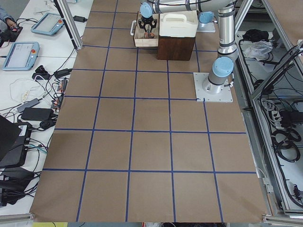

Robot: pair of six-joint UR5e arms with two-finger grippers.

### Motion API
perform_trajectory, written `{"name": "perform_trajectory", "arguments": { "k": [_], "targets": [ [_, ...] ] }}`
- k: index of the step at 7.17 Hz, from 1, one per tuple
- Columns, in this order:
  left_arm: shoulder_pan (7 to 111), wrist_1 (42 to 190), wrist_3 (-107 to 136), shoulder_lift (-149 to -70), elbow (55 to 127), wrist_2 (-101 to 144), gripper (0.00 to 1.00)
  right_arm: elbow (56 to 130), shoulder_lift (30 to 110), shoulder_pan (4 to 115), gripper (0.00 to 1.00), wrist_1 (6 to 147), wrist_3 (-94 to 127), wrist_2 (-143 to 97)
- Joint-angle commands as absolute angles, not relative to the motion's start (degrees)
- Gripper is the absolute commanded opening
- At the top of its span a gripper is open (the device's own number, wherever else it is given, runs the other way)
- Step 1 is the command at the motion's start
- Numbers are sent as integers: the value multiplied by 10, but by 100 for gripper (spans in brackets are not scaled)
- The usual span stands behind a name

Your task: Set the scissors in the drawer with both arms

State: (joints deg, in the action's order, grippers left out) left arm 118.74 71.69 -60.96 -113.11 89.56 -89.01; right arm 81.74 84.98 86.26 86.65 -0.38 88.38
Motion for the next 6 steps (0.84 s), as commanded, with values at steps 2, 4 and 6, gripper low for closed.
{"name": "perform_trajectory", "arguments": {
  "k": [2,4,6],
  "targets": [
    [1187,716,-606,-1134,896,-889,0,832,851,883,100,867,44,890],
    [1187,716,-606,-1135,896,-863,33,842,858,883,100,867,47,891],
    [1187,706,-609,-1134,896,-849,41,843,858,883,100,867,46,892]
  ]
}}
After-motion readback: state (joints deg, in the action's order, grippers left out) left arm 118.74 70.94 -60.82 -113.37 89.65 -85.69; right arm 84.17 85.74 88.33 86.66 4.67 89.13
